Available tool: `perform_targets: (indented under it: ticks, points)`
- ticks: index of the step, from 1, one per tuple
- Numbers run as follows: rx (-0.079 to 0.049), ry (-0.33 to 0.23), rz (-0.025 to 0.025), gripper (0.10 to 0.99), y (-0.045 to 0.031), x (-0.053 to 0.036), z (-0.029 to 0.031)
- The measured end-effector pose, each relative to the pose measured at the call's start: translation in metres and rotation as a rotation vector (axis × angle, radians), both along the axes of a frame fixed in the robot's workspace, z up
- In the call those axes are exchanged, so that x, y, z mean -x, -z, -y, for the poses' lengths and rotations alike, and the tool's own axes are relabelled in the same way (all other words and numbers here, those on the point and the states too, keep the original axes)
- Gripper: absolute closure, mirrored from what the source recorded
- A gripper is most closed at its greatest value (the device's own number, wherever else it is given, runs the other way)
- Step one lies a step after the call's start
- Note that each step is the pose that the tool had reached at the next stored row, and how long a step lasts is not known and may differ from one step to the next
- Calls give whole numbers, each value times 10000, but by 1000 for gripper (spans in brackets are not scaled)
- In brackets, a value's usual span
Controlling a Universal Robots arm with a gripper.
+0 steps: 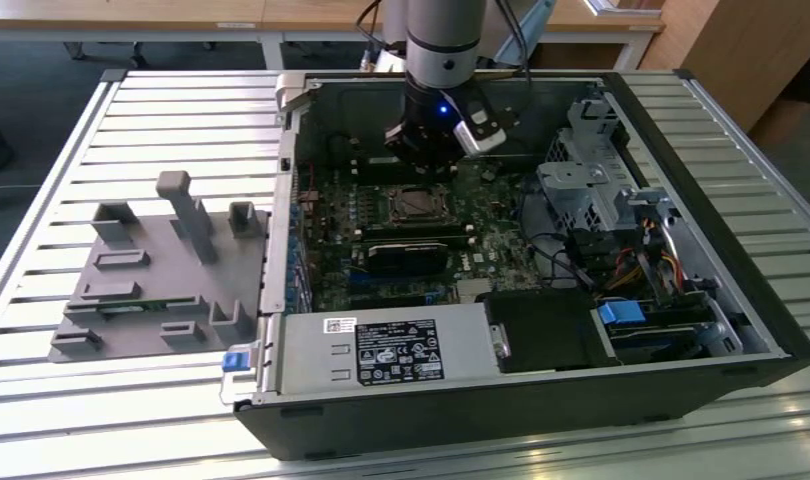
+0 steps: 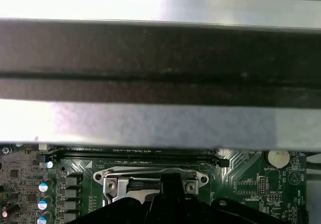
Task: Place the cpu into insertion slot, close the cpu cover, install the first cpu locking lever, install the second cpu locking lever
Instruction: 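Install the second cpu locking lever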
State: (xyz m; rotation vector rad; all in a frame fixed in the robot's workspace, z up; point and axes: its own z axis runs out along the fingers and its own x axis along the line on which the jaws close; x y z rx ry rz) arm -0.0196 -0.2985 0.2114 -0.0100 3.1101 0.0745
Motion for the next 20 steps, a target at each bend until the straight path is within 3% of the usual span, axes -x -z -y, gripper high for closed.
perform_targets:
  ticks: [9,13,20]
  points:
    - [-1,10,1,980,0,-3,72]
    - [0,116,0,980,-8,-6,78]
    - [0,169,0,980,-187,-6,79]
